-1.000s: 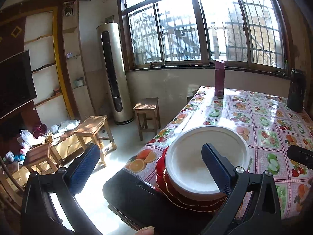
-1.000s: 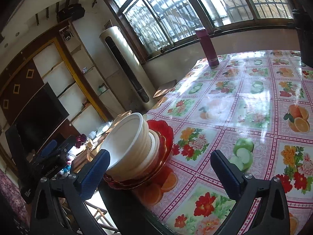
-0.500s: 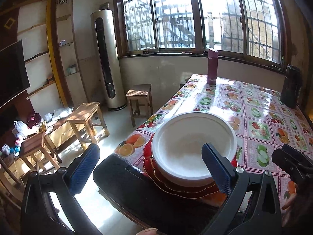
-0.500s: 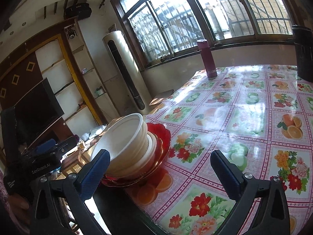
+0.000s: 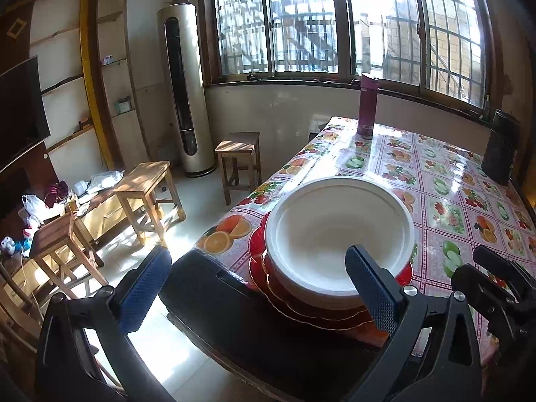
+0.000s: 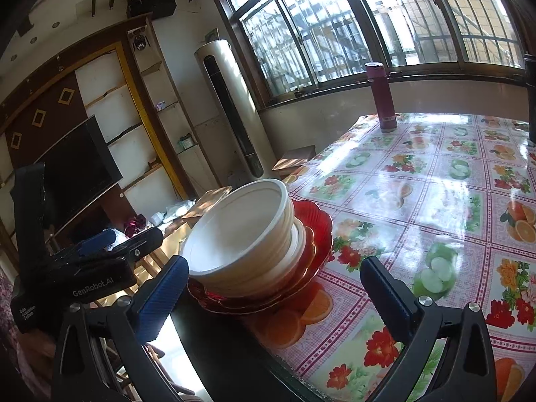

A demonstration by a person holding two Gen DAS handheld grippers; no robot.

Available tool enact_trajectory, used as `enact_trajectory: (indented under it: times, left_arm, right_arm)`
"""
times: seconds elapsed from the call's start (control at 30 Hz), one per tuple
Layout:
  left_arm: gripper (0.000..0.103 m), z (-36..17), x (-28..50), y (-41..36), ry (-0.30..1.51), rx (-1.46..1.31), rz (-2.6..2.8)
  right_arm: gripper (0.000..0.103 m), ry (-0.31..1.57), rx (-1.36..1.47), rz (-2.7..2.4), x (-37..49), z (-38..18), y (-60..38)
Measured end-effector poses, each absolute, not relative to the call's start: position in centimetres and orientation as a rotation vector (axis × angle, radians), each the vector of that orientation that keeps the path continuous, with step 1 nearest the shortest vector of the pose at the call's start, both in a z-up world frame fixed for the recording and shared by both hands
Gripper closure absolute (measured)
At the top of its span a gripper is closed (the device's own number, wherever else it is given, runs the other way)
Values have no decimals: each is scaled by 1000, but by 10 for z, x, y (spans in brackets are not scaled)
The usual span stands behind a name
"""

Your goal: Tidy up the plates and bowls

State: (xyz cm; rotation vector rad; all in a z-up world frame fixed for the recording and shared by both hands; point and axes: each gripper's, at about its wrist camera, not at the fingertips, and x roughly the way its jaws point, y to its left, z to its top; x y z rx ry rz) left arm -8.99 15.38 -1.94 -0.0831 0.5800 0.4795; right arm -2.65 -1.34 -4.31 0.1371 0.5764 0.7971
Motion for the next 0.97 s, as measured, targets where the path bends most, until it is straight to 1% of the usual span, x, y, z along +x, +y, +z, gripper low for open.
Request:
enact_trajectory:
  times: [0.4, 0.53, 0.97]
  left_arm:
    - [0, -22, -91, 151, 582, -50, 484]
    - [0, -20, -95, 146, 541, -21, 495]
    - [0, -26, -89, 144, 591, -41, 472]
  right_arm:
    - [0, 543, 139, 789, -27, -36, -4]
    - [0, 551, 143, 778, -24, -39, -5]
    - [0, 570, 144, 783, -21, -44, -2]
